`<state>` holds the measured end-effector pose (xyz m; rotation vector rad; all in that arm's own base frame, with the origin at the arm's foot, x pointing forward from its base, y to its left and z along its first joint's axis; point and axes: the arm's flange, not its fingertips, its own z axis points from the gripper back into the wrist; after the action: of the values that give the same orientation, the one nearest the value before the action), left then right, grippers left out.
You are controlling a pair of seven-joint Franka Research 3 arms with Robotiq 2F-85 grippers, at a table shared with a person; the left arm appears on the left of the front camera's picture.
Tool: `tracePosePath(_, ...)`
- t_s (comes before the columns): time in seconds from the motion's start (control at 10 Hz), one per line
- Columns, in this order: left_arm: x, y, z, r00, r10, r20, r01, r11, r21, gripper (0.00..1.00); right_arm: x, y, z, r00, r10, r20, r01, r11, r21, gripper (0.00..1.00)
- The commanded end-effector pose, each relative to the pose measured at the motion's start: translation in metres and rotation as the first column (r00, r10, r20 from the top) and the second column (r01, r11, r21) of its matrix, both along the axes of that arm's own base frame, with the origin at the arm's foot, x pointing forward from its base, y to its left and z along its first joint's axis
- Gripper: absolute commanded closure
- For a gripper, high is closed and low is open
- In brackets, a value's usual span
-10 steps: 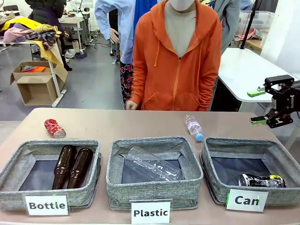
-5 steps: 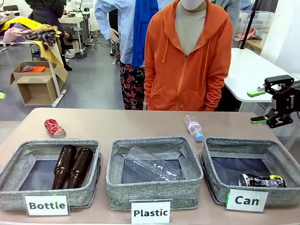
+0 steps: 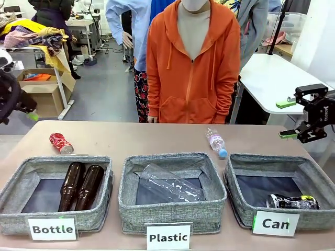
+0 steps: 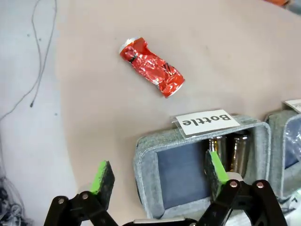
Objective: Sort the can waste into the basket.
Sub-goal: Pick up the can waste from the table and place it in the right Fabric basket.
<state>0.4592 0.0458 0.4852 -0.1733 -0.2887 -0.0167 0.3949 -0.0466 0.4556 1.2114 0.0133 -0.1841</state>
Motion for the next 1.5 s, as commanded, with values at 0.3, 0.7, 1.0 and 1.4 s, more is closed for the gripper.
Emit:
tracePosePath(0.3, -0.02, 0.022, 0.005, 0.999, 0.003, 0.042, 0.002, 0.993, -0.118, 0.0, 0.001, -0.003, 0.005, 1.0, 0.01, -0.009, -0.01, 1.0, -0.008, 0.0)
tracePosePath(0.7, 0.029, 0.015, -0.02, 0.992, 0.105, 0.065, -0.099, 0.991, -0.087, 0.0, 0.001, -0.003, 0.005, 1.0, 0.01, -0.009, -0.01, 1.0, -0.008, 0.0)
tracePosePath(1.0, 0.074, -0.005, -0.054, 0.993, 0.104, 0.055, -0.105, 0.994, 0.023, 0.0, 0.001, -0.003, 0.005, 1.0, 0.01, -0.009, -0.01, 1.0, -0.008, 0.0)
tracePosePath(1.4, 0.121, -0.022, -0.1, 0.985, 0.143, -0.094, -0.133, 0.986, 0.101, 0.0, 0.001, -0.003, 0.005, 1.0, 0.01, -0.009, -0.01, 1.0, -0.008, 0.0)
